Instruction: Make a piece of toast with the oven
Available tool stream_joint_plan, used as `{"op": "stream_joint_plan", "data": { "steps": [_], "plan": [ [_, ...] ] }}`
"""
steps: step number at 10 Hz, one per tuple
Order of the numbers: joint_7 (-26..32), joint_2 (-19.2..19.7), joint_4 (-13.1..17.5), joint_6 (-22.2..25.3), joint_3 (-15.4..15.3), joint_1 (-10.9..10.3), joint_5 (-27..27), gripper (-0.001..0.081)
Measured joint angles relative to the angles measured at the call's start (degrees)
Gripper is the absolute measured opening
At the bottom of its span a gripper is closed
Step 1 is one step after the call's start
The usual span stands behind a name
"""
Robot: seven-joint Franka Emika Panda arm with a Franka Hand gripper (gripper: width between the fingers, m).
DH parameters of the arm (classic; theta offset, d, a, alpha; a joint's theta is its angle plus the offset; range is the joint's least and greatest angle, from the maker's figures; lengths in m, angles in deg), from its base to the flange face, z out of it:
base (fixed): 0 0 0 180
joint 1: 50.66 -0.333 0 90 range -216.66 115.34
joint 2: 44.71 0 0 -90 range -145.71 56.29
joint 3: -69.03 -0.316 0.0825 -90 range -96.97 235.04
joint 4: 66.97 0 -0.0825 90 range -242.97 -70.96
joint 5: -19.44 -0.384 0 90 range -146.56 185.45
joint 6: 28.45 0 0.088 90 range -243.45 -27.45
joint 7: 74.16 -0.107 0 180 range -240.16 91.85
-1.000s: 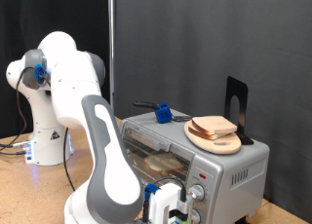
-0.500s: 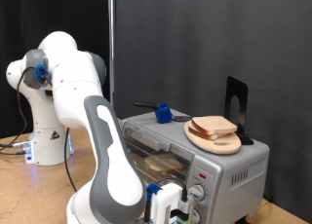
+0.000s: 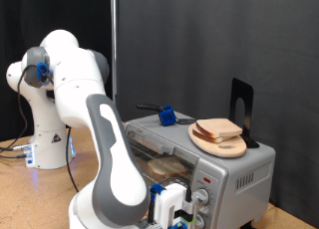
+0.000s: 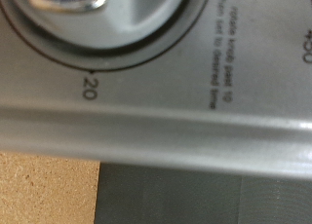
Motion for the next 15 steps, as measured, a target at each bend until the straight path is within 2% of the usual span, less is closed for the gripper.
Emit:
{"op": "stream_joint_plan", "data": {
  "steps": [2, 8, 15],
  "plan": [
    [1.1, -0.84, -1.15, -1.01, 0.0, -0.15, -0.04, 0.0086],
    [14.32, -5.23, -7.63, -6.99, -0.02, -1.05, -0.96, 0.0087],
    [26.95, -7.35, -11.5, -10.18, -0.07, -1.42, -3.01, 0.009]
  ]
}}
